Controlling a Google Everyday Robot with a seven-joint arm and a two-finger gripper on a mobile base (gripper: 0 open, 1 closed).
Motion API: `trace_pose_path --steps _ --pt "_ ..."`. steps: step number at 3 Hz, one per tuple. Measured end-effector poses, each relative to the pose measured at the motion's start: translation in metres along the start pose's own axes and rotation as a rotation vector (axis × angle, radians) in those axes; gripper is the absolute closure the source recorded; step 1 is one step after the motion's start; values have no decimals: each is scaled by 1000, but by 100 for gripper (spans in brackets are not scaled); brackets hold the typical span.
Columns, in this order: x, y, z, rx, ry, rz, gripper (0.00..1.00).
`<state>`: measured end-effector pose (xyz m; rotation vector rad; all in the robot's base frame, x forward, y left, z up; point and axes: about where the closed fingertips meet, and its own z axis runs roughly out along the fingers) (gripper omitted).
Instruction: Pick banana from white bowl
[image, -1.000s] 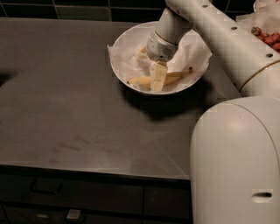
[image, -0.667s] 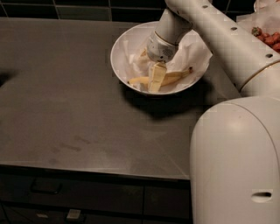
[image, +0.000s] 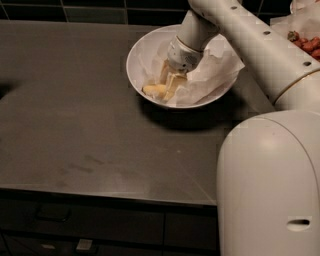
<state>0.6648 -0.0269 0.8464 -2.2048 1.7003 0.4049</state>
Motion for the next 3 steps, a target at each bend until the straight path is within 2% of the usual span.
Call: trace_pose_path --steps 1,2,3 --pt "0 0 0 0 0 0 92" --pt "-1 -4 -3 36 -7 27 100" --pt "-11 -3 -22 99 -9 57 100"
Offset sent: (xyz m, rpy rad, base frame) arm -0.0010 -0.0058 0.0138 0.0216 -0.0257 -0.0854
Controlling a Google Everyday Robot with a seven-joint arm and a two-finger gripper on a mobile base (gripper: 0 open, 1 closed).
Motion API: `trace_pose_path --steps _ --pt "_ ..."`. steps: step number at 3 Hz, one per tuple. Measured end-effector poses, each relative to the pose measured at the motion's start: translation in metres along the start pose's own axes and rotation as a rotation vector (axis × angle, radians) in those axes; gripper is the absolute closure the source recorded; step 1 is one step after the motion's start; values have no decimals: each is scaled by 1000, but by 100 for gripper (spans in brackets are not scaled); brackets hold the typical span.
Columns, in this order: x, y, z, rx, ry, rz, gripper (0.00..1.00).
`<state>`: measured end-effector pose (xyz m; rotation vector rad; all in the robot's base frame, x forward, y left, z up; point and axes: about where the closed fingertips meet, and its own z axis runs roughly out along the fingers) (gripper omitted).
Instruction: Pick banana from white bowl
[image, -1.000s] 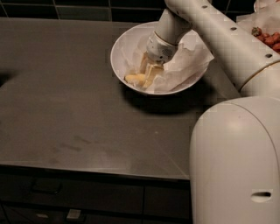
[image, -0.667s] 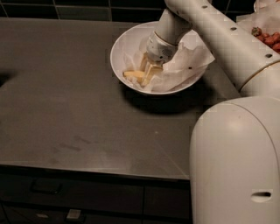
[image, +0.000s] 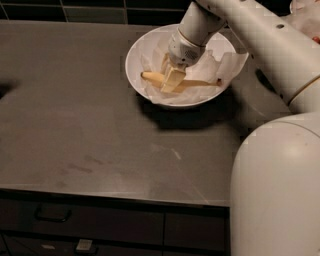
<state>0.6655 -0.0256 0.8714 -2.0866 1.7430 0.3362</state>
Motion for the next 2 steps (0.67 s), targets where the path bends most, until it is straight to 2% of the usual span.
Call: trace_pose_path --steps 1,2 --pt "-16 4 -26 53 0 15 100" --pt "-18 4 -28 55 -3 15 100"
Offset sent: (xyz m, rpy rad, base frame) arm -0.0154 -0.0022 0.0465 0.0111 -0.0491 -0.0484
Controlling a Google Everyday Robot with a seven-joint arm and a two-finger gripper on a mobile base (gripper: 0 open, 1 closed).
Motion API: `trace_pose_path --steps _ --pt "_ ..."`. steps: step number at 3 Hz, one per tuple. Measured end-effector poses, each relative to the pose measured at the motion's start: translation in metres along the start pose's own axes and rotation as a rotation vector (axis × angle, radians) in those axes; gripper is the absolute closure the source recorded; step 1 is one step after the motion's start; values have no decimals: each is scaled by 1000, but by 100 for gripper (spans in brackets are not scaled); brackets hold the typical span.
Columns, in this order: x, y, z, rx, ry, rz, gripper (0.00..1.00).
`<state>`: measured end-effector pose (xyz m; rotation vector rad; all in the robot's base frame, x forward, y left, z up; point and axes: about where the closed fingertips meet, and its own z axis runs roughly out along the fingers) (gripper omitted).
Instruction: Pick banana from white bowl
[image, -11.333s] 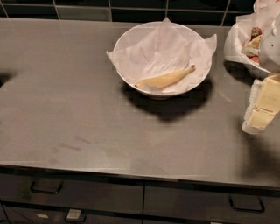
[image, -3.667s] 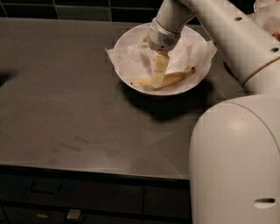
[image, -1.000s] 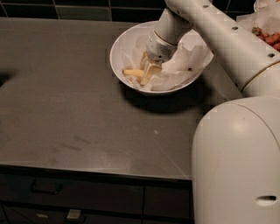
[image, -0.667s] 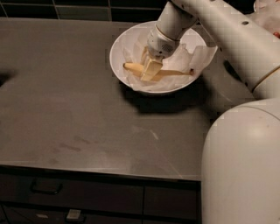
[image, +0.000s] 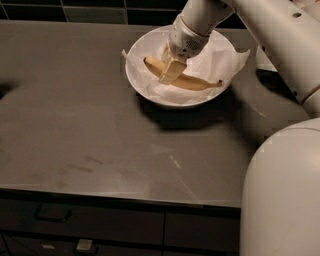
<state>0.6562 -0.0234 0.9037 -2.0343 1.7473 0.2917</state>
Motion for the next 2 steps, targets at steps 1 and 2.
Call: trace_pose_path --steps 1,2 --pt "-10 6 -18 28 -15 -2 100" --pt "-30 15 -45 69 -47 -22 100"
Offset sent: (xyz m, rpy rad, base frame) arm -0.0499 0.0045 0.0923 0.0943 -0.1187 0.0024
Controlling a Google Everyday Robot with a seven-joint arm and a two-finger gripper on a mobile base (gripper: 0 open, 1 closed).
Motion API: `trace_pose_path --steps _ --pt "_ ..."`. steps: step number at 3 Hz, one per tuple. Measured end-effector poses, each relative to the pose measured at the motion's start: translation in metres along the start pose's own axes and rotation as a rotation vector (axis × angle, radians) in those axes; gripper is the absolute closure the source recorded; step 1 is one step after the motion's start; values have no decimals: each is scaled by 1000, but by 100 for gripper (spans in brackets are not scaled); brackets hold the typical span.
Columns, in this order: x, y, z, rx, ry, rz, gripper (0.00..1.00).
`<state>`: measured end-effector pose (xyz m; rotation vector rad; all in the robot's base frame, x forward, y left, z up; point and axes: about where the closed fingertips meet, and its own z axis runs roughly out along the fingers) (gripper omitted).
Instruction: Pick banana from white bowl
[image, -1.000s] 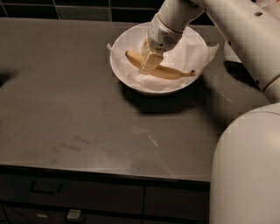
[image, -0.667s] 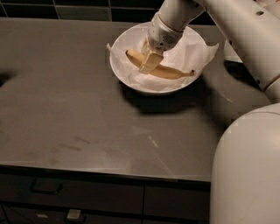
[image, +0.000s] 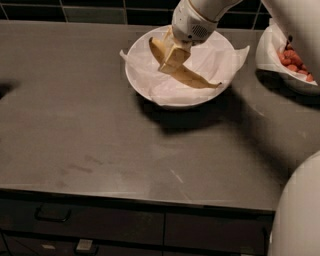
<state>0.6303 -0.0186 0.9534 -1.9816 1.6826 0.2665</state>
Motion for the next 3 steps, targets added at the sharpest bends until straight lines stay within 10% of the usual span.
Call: trace_pose_path --steps 3 --pt "-36 32 -43 54 -54 -10 100"
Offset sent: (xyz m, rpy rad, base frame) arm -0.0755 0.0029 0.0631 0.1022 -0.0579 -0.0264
